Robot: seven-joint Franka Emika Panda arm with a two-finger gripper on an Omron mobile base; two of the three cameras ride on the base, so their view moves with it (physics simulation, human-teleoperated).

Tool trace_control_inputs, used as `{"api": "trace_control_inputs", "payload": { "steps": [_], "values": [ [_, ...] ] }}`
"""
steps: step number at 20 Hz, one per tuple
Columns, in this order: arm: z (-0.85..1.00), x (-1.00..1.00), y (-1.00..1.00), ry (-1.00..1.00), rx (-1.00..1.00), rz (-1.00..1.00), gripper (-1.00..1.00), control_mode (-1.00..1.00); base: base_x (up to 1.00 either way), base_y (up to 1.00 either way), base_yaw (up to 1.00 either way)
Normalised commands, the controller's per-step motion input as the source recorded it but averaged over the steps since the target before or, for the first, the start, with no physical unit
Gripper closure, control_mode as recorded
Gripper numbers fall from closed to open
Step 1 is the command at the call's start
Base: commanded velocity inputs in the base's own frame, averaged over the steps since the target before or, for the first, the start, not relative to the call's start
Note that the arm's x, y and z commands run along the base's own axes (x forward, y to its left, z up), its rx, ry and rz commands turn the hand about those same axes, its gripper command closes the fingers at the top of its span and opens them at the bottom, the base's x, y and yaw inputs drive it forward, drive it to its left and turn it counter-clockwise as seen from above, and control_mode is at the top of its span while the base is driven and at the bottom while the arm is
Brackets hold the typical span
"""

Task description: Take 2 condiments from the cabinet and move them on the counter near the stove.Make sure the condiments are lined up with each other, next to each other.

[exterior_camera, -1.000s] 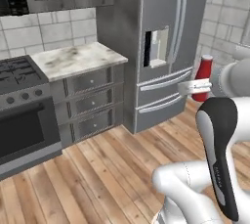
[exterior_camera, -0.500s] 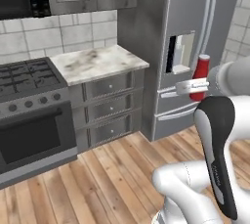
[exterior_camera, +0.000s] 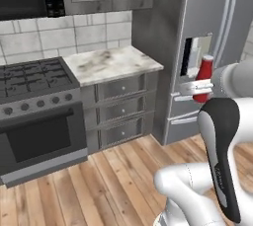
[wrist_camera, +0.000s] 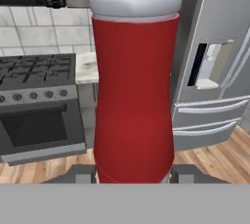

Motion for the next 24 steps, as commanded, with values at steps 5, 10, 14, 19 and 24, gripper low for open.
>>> {"api": "trace_control_inputs", "payload": {
  "steps": [5, 10, 14, 19, 24],
  "values": [
    [0.0, 0.0, 0.0, 0.0, 0.0, 0.0, 1.0, 1.0, 0.53, 0.27, 0.29],
    [0.0, 0.0, 0.0, 0.0, 0.0, 0.0, 1.0, 1.0, 0.59, 0.18, 0.29],
    [0.0, 0.0, 0.0, 0.0, 0.0, 0.0, 1.0, 1.0, 0.59, 0.17, 0.27],
    [0.0, 0.0, 0.0, 0.0, 0.0, 0.0, 1.0, 1.0, 0.56, 0.03, 0.18],
    [0.0, 0.0, 0.0, 0.0, 0.0, 0.0, 1.0, 1.0, 0.55, 0.0, 0.06]
  ]
}}
